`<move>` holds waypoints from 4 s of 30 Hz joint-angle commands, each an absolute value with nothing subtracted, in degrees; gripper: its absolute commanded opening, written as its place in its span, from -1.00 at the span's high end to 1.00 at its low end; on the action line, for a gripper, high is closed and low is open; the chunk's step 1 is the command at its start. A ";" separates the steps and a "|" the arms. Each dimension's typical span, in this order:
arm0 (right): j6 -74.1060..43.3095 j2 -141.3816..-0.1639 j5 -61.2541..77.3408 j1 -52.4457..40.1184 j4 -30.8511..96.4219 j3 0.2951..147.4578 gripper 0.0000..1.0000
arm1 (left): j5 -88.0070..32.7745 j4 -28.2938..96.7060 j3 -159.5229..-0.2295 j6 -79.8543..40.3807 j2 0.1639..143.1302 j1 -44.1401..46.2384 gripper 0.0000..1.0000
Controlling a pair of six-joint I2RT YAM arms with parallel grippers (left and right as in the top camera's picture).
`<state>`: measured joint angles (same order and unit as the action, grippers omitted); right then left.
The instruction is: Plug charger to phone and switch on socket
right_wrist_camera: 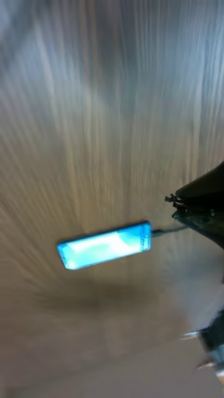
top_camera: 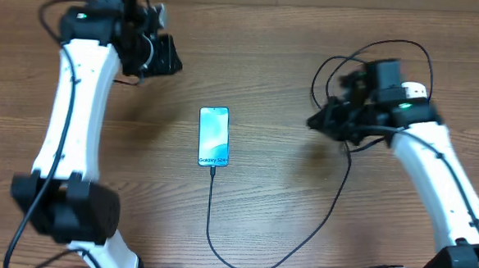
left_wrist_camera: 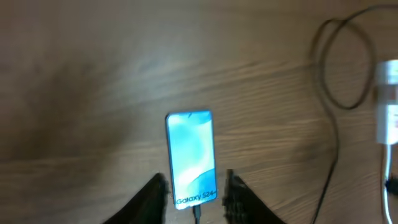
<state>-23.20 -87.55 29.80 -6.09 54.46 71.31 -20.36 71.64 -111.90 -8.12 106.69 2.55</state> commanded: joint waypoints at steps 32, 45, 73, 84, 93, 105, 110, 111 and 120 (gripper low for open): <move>-22.72 -108.51 34.83 38.76 37.78 77.97 0.93 | -20.73 72.18 -114.06 -7.73 102.00 2.66 -0.99; -23.97 -116.60 36.62 40.58 32.25 77.97 0.93 | -20.73 72.18 -114.06 -7.73 102.00 2.66 -0.99; -25.47 -119.77 38.35 38.98 27.24 77.95 0.93 | -20.73 72.18 -114.06 -7.73 102.00 2.66 -0.99; -25.45 -119.79 36.97 37.82 27.27 77.08 0.92 | -20.73 72.16 -114.06 -7.73 102.00 2.66 -0.99; -25.23 -119.83 36.91 37.80 27.77 76.75 0.93 | -20.73 72.18 -114.06 -7.73 102.00 2.66 -1.00; -25.28 -119.83 34.50 36.34 26.81 75.16 0.93 | -20.73 72.18 -114.06 -7.73 102.00 2.66 -1.00; -25.50 -119.83 34.57 35.94 26.20 75.16 0.93 | -20.73 72.18 -114.06 -7.73 102.00 2.66 -1.00; -25.47 -119.83 34.59 35.94 26.41 75.13 0.92 | -20.73 72.18 -114.06 -7.73 102.00 2.66 -1.00; -25.47 -119.83 34.79 34.76 28.16 74.17 0.93 | -20.73 72.18 -114.06 -7.73 102.00 2.66 -1.00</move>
<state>-25.47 -119.52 34.06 37.41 26.76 76.27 -20.75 72.25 -113.67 -7.97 101.86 2.55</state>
